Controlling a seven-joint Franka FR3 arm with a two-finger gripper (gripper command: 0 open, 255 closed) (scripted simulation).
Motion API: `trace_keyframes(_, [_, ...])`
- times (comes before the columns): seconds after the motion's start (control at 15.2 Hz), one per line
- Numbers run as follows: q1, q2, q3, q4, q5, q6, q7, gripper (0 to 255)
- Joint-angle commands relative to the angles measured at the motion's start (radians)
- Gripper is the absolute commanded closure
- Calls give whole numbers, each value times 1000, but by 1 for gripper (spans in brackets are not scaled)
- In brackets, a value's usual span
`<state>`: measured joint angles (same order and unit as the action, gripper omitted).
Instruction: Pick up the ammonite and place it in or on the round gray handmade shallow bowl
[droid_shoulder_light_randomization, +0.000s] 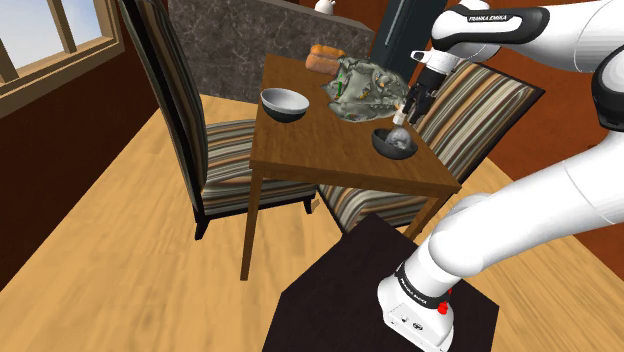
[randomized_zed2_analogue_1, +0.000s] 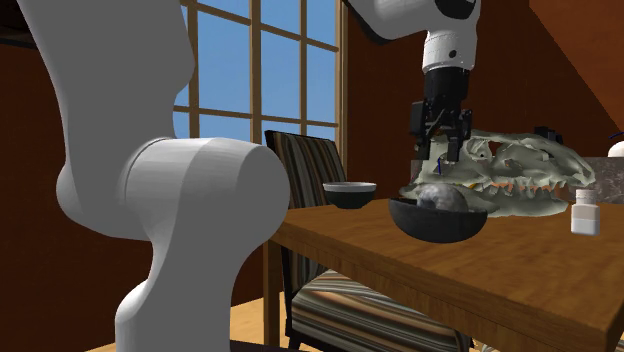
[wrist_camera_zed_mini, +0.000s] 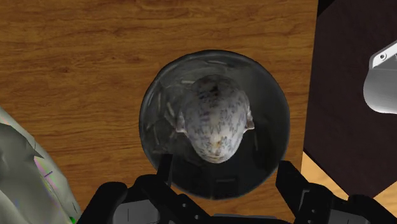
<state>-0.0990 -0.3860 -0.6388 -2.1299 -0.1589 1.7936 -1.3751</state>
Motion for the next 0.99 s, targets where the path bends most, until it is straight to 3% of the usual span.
trace_keyframes(0.0, [0, 0, 0, 0, 0, 0, 0, 0])
trace_keyframes(0.2, [0, 0, 0, 0, 0, 0, 0, 0])
trace_keyframes(0.46, [7, 7, 10, 133, 11, -126, -6, 0])
trace_keyframes(0.92, [7, 7, 10, 133, 11, -126, -6, 0])
